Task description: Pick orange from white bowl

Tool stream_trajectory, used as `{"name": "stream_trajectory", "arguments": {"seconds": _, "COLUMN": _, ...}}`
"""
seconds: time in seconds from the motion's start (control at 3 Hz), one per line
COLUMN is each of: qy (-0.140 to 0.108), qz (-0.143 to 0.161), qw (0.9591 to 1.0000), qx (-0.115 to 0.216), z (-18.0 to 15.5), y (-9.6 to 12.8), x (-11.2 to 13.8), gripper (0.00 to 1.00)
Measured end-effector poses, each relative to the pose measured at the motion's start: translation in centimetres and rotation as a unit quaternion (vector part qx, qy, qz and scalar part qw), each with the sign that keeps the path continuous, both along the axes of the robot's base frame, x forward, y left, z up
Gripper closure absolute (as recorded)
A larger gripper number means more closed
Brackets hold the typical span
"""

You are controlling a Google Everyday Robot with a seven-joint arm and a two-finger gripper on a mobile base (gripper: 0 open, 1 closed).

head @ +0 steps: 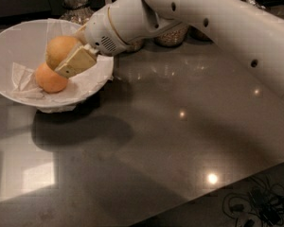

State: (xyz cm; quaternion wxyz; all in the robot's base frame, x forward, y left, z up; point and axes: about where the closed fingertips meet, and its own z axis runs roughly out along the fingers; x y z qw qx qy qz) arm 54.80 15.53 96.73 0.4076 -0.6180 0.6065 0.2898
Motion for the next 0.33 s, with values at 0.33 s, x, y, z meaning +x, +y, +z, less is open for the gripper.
{"name": "stream_trajectory", "arguments": {"seconds": 0.33, "qy": -0.001, "qz": 0.0, "qw": 1.0, "qx": 0.0, "z": 0.05, "y": -0.04, "x": 0.02, "gripper": 1.0}}
